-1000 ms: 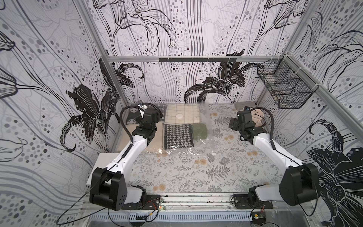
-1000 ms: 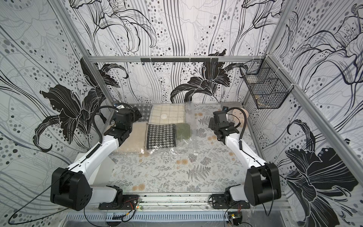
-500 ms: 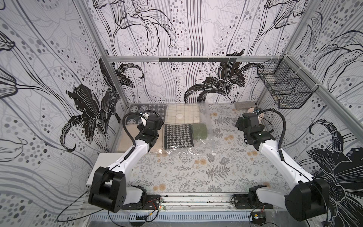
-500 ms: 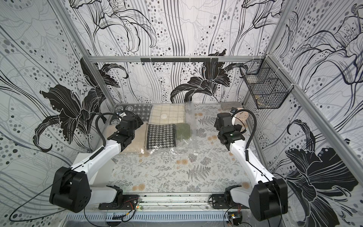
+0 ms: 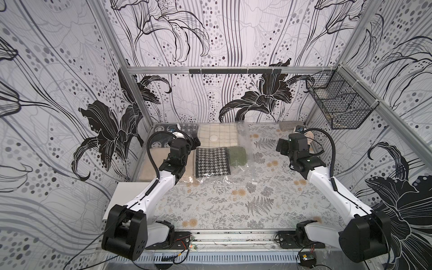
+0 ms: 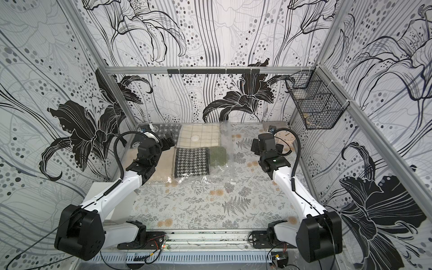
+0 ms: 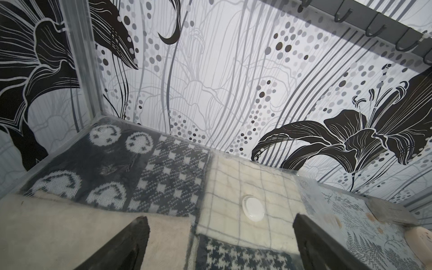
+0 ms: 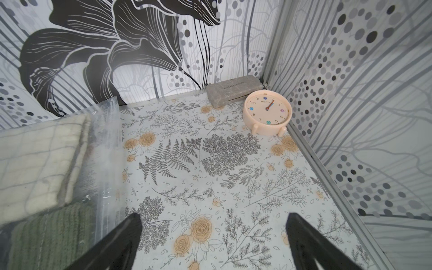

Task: Take the scarf out of the vacuum bag
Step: Open the vacuum bag at the center of the board.

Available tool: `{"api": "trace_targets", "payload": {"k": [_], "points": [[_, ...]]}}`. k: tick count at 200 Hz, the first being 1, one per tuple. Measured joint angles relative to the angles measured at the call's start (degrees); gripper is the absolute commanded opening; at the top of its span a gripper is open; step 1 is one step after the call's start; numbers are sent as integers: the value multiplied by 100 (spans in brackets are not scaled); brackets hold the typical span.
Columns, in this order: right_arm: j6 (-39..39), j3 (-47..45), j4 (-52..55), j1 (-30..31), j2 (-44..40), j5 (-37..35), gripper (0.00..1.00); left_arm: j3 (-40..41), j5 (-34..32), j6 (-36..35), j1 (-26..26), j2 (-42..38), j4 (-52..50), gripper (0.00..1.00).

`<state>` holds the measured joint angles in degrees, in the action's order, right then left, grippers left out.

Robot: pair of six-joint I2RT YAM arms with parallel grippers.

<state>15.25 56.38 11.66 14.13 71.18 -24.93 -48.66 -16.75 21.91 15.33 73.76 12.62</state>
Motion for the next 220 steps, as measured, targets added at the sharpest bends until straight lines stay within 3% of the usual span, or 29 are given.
{"api": "trace_targets", "payload": {"k": [19, 52, 87, 118, 132, 159, 188, 220], "points": [[-234, 24, -188, 114, 166, 164, 100, -101, -435, -533, 439, 199, 260, 99], [-680, 686, -199, 824, 774, -402, 100, -997, -1010, -1335, 1368, 1093, 409, 99], [-551, 1294, -164, 870, 1158, -1235, 100, -1628, -892, -1346, 1421, 1552, 81, 99], [-321, 1298, -192, 680, 1158, -1252, 100, -2463, -673, -1113, 1397, 2063, -444, 99], [-304, 1449, -186, 553, 1290, -973, 100, -2487, -479, -918, 1364, 2131, -570, 99], [-247, 2282, -79, 197, 2063, 251, 100, -2564, 4, -501, 1222, 2304, -776, 99], [-111, 3080, 229, -105, 2990, 1235, 100, -3178, 601, -146, 1014, 2861, -1084, 99], [-79, 3665, 903, -131, 3705, 2009, 88, -4024, 1189, 118, 942, 3624, -1495, 99]]}}
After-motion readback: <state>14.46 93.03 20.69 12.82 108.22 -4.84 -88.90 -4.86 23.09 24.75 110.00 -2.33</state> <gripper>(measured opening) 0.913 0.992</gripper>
